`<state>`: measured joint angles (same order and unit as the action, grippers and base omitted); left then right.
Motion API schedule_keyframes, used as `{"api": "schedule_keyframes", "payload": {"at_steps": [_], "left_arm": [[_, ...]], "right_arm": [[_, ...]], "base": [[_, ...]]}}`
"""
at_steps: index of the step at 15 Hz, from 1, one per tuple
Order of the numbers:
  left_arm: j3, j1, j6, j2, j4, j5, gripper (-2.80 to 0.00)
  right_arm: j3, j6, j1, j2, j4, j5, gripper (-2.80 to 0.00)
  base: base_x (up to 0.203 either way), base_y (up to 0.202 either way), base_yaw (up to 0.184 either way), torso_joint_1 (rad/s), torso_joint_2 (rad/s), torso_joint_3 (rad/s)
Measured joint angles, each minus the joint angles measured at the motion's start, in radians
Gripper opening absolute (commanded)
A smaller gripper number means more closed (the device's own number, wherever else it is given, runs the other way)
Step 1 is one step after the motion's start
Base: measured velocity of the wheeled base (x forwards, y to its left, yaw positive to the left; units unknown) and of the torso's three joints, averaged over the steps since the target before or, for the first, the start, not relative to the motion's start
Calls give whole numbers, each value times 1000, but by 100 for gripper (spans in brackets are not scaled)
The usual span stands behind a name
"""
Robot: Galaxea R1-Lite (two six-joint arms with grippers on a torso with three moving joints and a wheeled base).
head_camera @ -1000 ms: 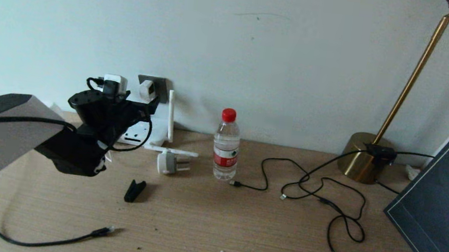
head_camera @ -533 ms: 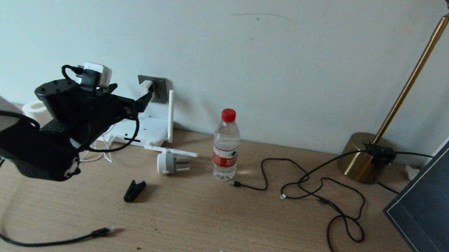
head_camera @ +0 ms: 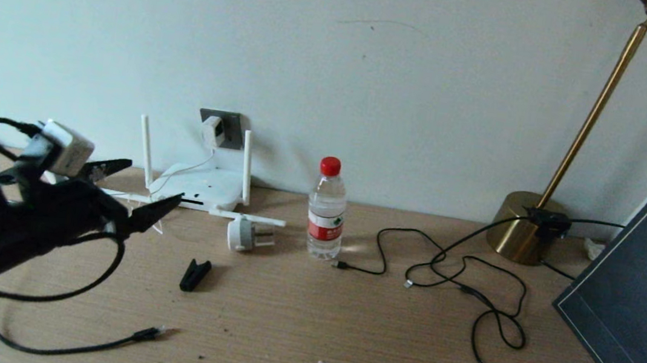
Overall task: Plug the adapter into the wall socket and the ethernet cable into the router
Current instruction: Pick up cable
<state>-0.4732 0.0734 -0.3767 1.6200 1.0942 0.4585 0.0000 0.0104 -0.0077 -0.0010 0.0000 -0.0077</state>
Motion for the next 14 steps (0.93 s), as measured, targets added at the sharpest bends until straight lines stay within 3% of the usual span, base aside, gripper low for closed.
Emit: {"api": "schedule_keyframes", "payload": {"at_steps": [3,6,10,12,14], "left_arm": [[69,17,-180,-141,-322,175,0],[8,17,-427,-216,-720,215,0],[-214,22,-828,-217,-1279,142,0],[-299,36,-990,-172,-1465,82,0],[-381,51,-1124,-111,-1579,25,0]], "right_arm": [[0,1,0,0,0,0,-280],[0,0,0,0,0,0,-280],[0,1,0,0,0,0,-280],[0,0,0,0,0,0,-280],[0,0,0,0,0,0,-280]], "base": [[0,0,0,0,0,0],[0,0,0,0,0,0],[0,0,0,0,0,0],[0,0,0,0,0,0],[0,0,0,0,0,0]]}}
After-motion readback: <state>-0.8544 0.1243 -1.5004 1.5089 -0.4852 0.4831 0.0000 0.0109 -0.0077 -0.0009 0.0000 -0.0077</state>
